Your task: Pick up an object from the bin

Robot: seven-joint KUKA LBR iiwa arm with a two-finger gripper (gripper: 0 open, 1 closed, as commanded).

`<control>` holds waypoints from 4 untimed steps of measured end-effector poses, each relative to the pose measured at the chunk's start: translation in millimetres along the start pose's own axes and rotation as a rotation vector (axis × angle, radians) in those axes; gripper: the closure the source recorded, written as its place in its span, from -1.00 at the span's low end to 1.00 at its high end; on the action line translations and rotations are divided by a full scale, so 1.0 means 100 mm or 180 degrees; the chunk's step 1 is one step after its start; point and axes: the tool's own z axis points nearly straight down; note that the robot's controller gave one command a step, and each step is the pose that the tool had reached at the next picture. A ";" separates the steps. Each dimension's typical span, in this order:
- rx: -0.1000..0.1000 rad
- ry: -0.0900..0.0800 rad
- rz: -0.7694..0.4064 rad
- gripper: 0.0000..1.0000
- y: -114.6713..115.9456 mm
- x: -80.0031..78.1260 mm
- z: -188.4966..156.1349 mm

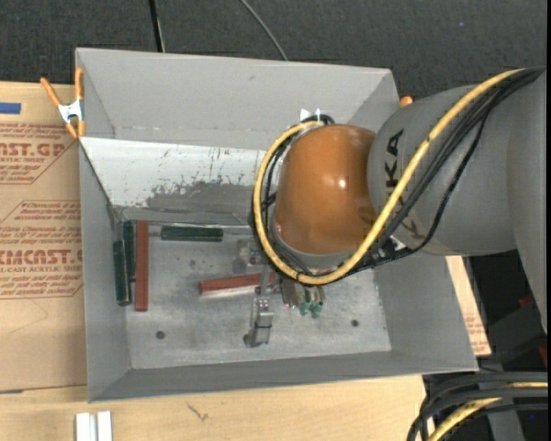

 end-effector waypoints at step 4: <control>-0.0001 0.0000 -0.0840 -1.00 -0.22 -0.54 0.90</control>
Offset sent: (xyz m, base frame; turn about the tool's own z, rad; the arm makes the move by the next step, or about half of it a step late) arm 0.0605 0.0126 -0.0963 -0.0409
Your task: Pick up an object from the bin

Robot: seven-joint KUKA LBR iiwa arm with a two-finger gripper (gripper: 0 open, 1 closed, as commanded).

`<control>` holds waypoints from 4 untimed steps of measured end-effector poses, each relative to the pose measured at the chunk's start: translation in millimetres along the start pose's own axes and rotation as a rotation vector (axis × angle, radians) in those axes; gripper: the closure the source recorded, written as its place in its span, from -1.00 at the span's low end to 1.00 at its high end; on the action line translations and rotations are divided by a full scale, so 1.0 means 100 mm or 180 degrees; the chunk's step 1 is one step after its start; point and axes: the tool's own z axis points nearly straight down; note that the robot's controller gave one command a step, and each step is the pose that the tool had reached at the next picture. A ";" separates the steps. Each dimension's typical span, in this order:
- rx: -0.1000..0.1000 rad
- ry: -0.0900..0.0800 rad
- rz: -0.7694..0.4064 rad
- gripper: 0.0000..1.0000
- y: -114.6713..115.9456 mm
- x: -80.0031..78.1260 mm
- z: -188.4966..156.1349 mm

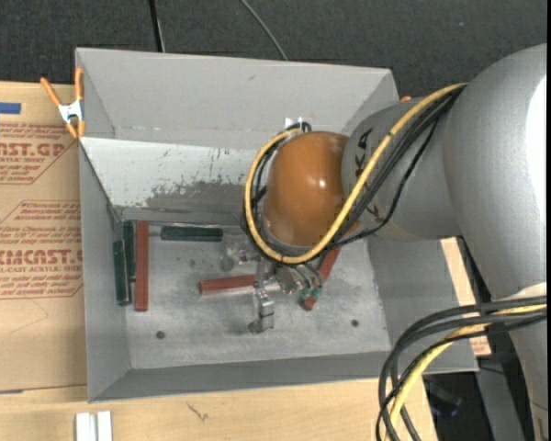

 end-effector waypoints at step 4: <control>0.0007 -0.0034 -0.0119 1.00 0.00 -0.22 -1.56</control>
Offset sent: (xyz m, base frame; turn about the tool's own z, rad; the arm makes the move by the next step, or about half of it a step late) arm 0.0151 0.0065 -0.0231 0.0560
